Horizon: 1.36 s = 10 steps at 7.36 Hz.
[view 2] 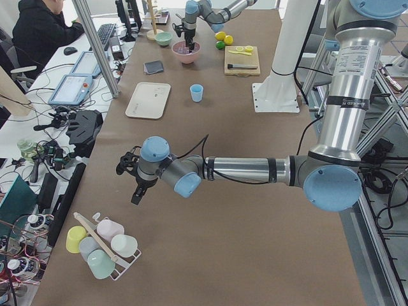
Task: Put ice and cherries in cup
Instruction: 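Lower the right gripper into the bowl and grasp a third ice cube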
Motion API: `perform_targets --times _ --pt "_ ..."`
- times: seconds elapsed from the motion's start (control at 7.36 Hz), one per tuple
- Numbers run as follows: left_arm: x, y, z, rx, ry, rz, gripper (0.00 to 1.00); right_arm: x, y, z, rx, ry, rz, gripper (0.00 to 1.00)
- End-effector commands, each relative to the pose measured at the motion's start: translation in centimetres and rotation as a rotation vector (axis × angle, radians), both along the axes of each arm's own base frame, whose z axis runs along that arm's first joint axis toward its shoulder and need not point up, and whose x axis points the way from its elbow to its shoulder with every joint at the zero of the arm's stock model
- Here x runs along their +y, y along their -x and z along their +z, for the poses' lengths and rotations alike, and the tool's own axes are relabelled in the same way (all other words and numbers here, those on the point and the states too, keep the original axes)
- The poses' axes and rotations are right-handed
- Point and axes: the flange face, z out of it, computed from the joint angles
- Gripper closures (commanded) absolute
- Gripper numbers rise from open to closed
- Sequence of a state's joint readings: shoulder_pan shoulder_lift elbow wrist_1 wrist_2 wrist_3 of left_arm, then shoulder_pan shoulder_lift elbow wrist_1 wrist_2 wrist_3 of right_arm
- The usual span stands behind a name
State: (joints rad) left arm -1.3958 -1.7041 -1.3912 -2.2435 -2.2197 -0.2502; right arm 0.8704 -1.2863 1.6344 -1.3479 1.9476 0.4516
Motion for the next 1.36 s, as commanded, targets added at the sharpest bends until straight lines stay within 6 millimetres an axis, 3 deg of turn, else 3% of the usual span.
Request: perform_targets --times 0.0,0.27,1.22 --pt "0.12 -0.06 0.92 0.004 -0.009 -0.001 0.02 0.17 0.40 -0.10 0.011 -0.012 0.004 0.26" --pt "0.16 -0.14 1.42 0.003 -0.003 0.000 0.02 0.27 0.44 -0.41 0.007 -0.017 0.002 0.38" --pt "0.29 -0.30 1.36 0.003 -0.004 0.003 0.02 0.27 0.29 -0.58 0.011 -0.021 0.016 0.57"
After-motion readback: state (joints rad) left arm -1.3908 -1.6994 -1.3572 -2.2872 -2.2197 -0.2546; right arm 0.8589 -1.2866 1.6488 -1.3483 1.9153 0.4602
